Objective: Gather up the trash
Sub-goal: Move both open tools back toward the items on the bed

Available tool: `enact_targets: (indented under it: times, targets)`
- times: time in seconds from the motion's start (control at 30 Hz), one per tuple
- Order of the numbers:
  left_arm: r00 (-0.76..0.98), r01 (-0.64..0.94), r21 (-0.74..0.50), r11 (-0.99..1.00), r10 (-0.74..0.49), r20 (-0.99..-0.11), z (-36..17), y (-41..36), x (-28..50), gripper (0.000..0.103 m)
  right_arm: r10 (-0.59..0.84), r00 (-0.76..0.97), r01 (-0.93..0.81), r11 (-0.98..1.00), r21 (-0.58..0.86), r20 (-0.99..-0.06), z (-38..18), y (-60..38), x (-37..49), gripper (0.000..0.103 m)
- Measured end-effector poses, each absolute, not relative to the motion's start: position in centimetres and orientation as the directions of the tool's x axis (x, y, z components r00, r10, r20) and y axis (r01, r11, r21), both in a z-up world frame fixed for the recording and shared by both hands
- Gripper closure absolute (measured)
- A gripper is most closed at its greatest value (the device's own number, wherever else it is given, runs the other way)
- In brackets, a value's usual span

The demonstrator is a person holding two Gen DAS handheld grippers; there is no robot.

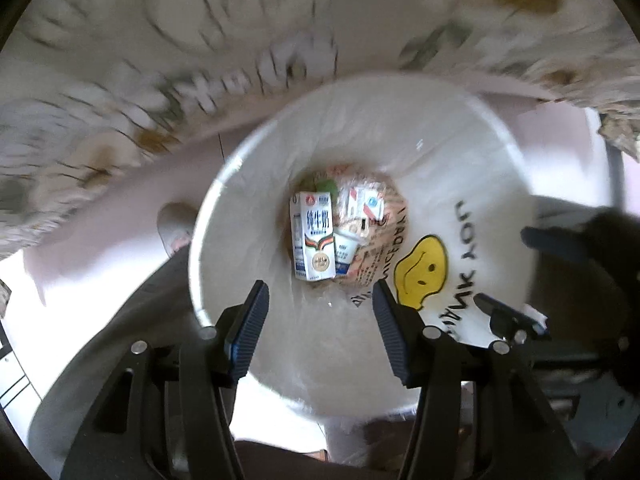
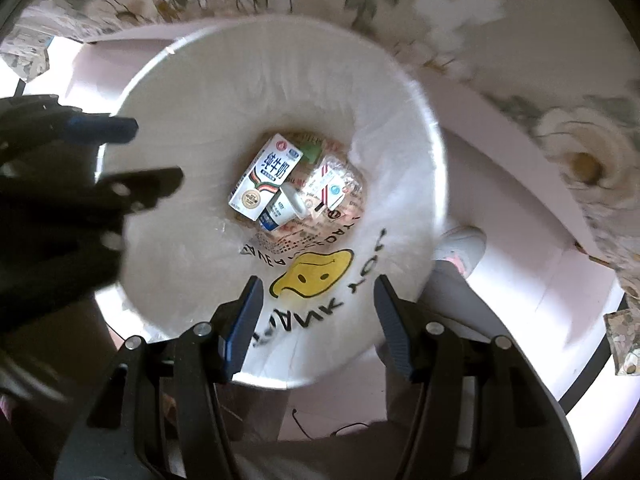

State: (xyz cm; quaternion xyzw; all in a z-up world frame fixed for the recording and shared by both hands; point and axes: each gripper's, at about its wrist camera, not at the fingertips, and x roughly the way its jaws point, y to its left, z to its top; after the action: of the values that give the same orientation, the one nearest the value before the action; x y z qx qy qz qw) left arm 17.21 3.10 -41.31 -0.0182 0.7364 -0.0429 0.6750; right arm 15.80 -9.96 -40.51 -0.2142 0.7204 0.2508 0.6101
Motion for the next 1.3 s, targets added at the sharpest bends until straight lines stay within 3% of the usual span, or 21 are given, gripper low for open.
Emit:
enact_targets:
  times: [0.3, 0.53, 0.77, 0.93, 1.3]
  targets:
    - [0.138, 0.056, -0.094, 0.994, -0.101, -0.985, -28.1, 5.1, 16.8, 0.046, 0.084, 0.034, -0.661, 0.749, 0.041, -0.996, -28.4, -12.4, 15.8, 0.045]
    - [0.291, 0.049, -0.073, 0.996, -0.084, -0.953, -19.4, 6.8, 18.2, 0.039, 0.152, 0.215, -0.678, 0.734, -0.035, -0.965, -18.6, -13.8, 17.4, 0.044]
    - [0.414, 0.054, -0.019, 0.998, -0.04, -0.909, -11.8, 8.4, 21.5, 0.029, 0.234, 0.346, -0.686, 0.724, -0.075, -0.909, -9.9, -15.4, 20.5, 0.033]
    - [0.452, 0.048, 0.01, 0.999, -0.012, -0.892, -9.1, 9.8, 25.1, 0.023, 0.255, 0.432, -0.688, 0.713, -0.133, -0.865, -6.6, -15.7, 23.3, 0.028]
    - [0.48, 0.088, 0.044, 0.995, -0.004, -0.877, -7.8, 12.3, 35.2, 0.015, 0.308, 0.455, -0.748, 0.641, -0.172, -0.836, -4.7, -13.4, 33.3, 0.028]
